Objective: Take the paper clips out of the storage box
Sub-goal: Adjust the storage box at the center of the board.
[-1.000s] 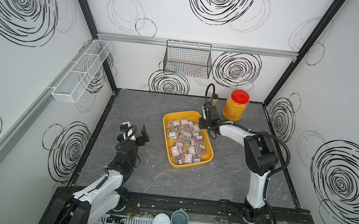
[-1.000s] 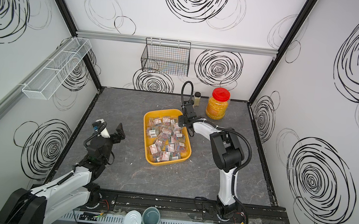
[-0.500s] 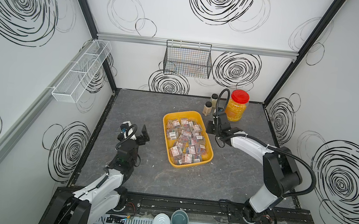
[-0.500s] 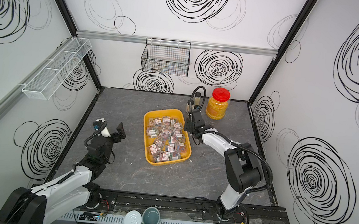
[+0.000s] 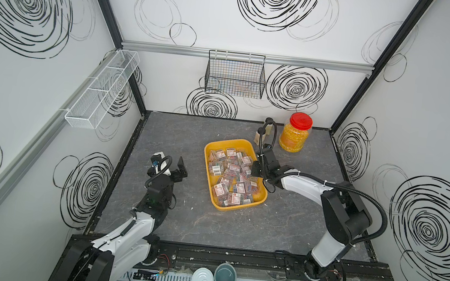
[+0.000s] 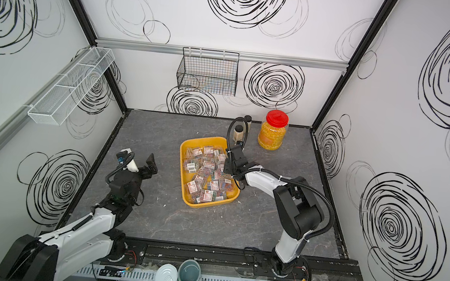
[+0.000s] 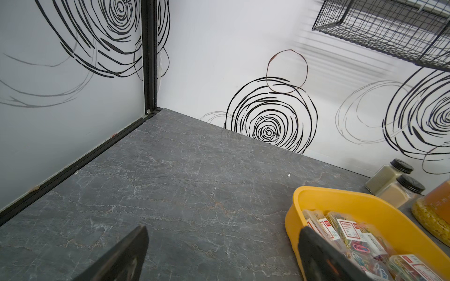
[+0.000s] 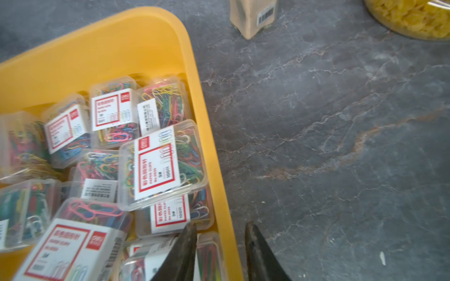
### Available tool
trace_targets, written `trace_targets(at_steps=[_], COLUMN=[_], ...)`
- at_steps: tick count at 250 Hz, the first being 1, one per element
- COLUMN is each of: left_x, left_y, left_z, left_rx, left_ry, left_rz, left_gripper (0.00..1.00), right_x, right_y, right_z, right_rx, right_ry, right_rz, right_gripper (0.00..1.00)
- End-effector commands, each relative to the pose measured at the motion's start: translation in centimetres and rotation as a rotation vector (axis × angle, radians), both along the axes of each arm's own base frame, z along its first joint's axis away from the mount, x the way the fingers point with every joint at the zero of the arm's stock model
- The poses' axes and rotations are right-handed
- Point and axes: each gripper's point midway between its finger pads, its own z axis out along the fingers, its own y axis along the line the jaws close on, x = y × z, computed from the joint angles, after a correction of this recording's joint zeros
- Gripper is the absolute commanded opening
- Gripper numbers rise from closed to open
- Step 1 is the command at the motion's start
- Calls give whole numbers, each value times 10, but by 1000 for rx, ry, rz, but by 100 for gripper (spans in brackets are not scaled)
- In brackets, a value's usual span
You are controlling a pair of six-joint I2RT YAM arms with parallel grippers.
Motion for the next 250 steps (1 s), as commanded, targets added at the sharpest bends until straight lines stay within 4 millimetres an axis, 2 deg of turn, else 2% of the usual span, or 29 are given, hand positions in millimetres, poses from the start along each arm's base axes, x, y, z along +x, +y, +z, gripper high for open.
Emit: trace_targets(at_steps=[1,38,80,99,140,184,250], left_x=[3,4,5,5,5,5,3], left_y=[-1,-1,-1,-1,-1,-2,-1], left_z=[19,20,19,19,19,19,19], left_rx=[-3,-3,0,0,2,2,3], left_ry=[-56,-56,-51,-50,-50,-52,-56], left_rz=[7,9,8,8,8,8,8], left_gripper=[99,99,99,99,99,99,99], right_x=[0,1,0,1,5,8,23], right_y=[-2,-5,-12,-15,-7,-5,1], right_z=[-8,-7,-2,1,13,16,26], right_rx=[18,42,74,86,74,38,70], right_ry=[35,32,6,-10,-43,-58,-84], right_rz=[-56,-106,-165,-174,-90,-14,26], right_gripper=[25,14,6,5,5,5,4])
